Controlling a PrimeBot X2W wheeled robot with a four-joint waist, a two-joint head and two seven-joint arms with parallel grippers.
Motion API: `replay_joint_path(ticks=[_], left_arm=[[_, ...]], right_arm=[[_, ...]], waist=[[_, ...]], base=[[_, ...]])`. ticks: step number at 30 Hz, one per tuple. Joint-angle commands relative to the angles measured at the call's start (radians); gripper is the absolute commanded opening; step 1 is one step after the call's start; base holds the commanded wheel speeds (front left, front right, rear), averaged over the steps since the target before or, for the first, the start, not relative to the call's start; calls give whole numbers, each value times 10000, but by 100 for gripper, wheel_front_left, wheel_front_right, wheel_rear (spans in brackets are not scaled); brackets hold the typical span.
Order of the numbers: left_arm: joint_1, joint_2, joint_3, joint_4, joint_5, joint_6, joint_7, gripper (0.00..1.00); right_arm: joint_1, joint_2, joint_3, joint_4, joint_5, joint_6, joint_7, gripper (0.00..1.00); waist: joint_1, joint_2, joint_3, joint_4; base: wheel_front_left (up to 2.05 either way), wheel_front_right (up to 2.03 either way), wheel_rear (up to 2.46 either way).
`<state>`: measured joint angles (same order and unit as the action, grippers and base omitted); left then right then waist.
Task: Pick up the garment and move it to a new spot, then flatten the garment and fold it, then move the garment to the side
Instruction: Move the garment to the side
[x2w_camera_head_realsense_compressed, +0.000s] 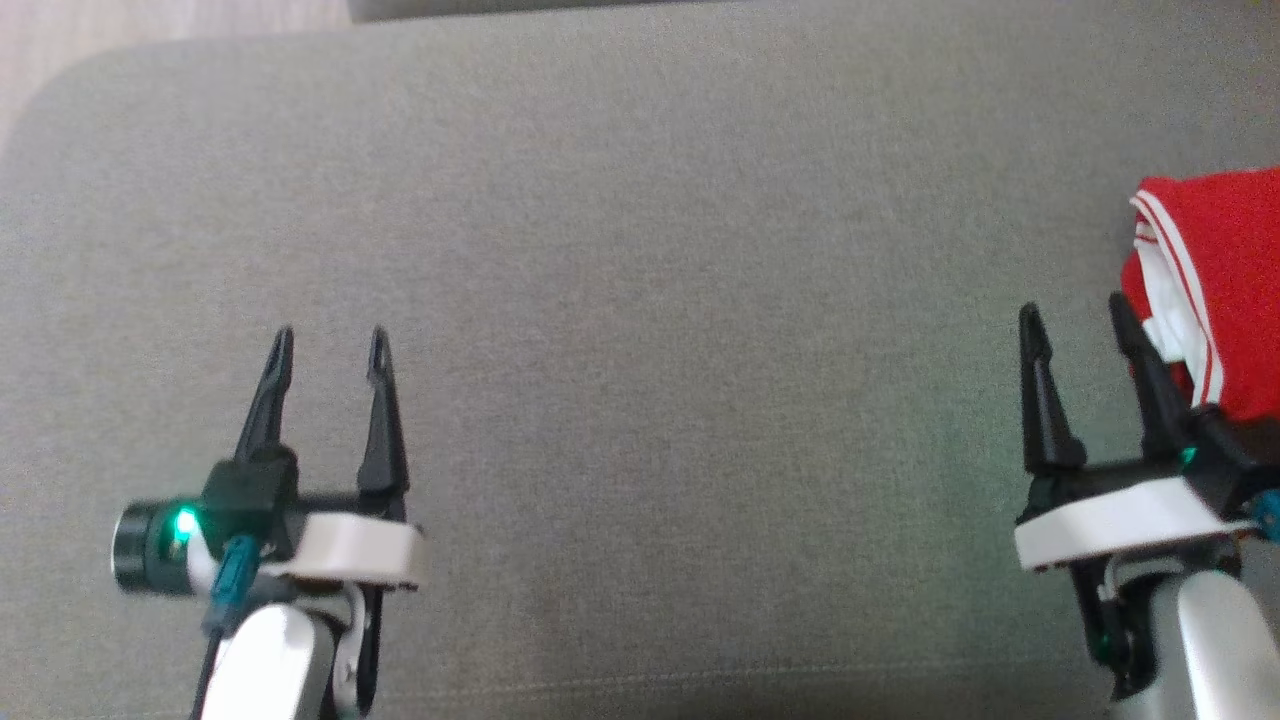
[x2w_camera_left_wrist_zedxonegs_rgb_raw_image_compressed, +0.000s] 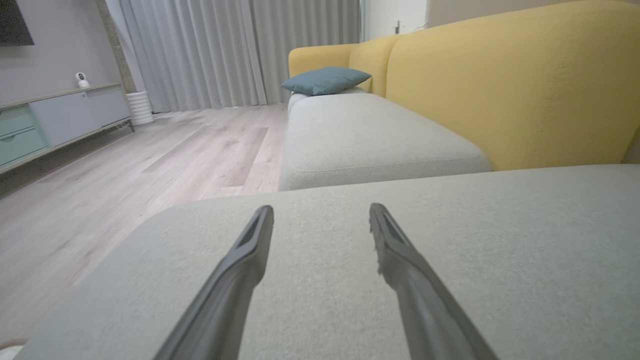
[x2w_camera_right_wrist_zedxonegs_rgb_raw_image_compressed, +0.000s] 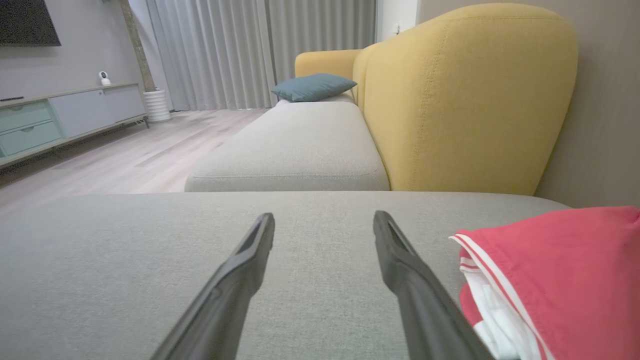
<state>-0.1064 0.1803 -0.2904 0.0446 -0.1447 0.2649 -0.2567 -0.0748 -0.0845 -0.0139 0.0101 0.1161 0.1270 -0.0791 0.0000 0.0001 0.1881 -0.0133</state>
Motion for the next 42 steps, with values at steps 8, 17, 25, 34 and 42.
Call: replay_joint_path(ticks=[8,17,25,34,42], left_arm=[[578,184,559,88,-524,-221,-51,100],[1249,406,412,259,-627,-315,107,100],[1557,459,349,154,-707,-283,206,100],[1573,530,307,104,-735,-232,249,100],[1541,573,271,125,-731,-183,214,100]], right_arm=[[870,192,314,-683,86,37,306,100],[1596,275,352,-914,-36,37,557,100],[1891,304,400,-1121,-45,37,688,100],[1926,320,505,-1224,120,37,722,100],[1828,330,613,-1138,232,37,637,100]], waist=[[0,-1,-961,34],[0,-1,-1648,-60],[0,-1,-1888,-88],[0,-1,-1888,-83],[0,-1,-1877,-68]], base=[[0,0,0],[0,0,0],[0,0,0],[0,0,0],[0,0,0]])
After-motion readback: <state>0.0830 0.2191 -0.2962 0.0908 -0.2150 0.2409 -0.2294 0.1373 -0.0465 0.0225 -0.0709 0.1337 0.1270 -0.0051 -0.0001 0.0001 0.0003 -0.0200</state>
